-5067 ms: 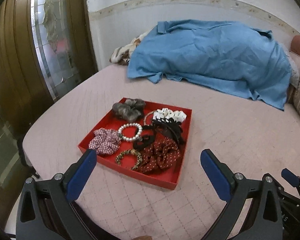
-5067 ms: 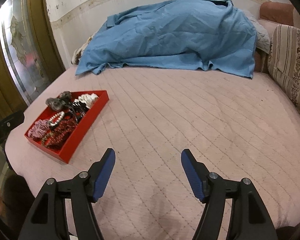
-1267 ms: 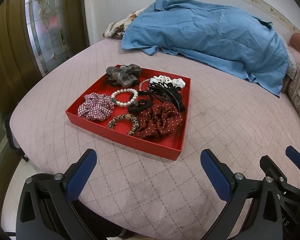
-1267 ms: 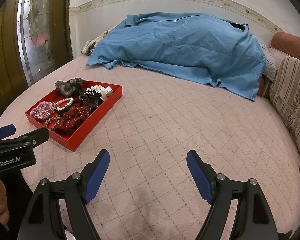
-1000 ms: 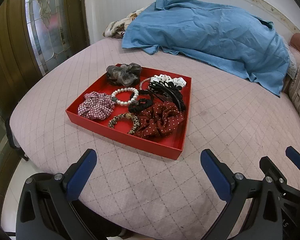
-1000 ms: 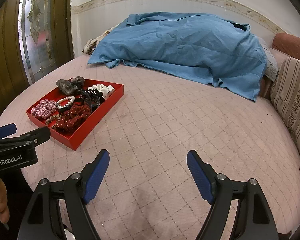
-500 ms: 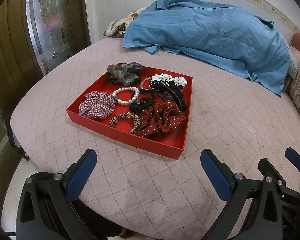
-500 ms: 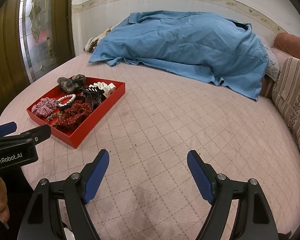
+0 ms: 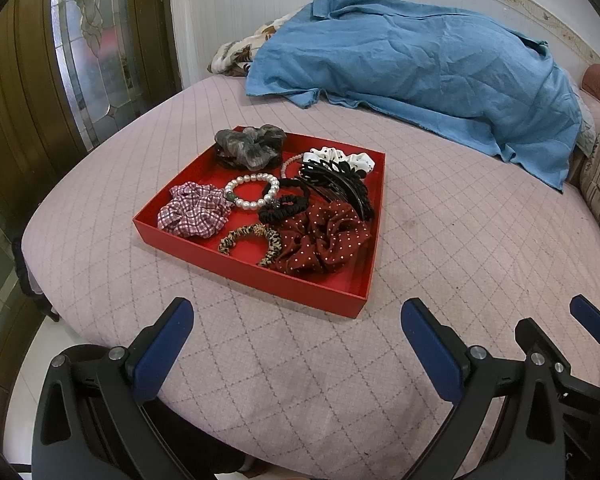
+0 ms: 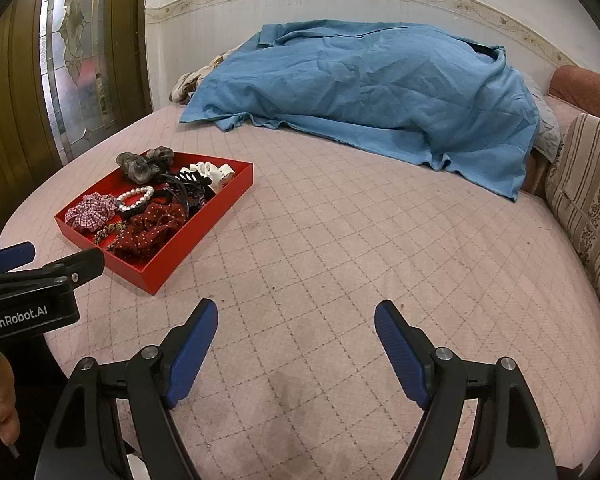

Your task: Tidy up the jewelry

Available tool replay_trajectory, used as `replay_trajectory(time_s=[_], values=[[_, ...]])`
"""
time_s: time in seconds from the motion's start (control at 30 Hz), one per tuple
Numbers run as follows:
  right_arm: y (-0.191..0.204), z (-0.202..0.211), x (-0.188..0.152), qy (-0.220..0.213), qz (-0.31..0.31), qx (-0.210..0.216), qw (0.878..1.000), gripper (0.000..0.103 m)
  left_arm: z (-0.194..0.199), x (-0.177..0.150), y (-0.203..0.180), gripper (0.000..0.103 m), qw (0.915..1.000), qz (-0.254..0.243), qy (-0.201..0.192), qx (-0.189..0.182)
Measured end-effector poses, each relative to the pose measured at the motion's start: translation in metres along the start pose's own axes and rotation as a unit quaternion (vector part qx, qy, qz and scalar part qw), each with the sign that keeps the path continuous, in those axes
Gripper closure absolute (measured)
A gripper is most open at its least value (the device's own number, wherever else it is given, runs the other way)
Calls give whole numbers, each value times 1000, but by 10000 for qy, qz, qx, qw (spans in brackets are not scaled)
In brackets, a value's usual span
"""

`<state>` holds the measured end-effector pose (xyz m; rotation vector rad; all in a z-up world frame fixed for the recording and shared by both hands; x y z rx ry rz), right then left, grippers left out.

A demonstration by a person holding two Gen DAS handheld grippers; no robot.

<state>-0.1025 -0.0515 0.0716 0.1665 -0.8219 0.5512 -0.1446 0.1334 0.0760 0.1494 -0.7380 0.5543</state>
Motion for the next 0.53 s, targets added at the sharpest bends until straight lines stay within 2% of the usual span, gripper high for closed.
replay_trajectory(time_s=[0.53], values=[[-5, -1, -1, 27, -87, 100, 9999, 18, 7, 12, -10, 0, 9997, -46, -204, 106]])
Point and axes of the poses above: each gripper's, at about its wrist camera, not at the fingertips, and z roughly against the way its jaws point, y to its left, x to its top, the point moved 1 cm from there along -z, roughly the way its jaws point, and after that the axes turned 5 degrees about z, right-handed, at the moved point
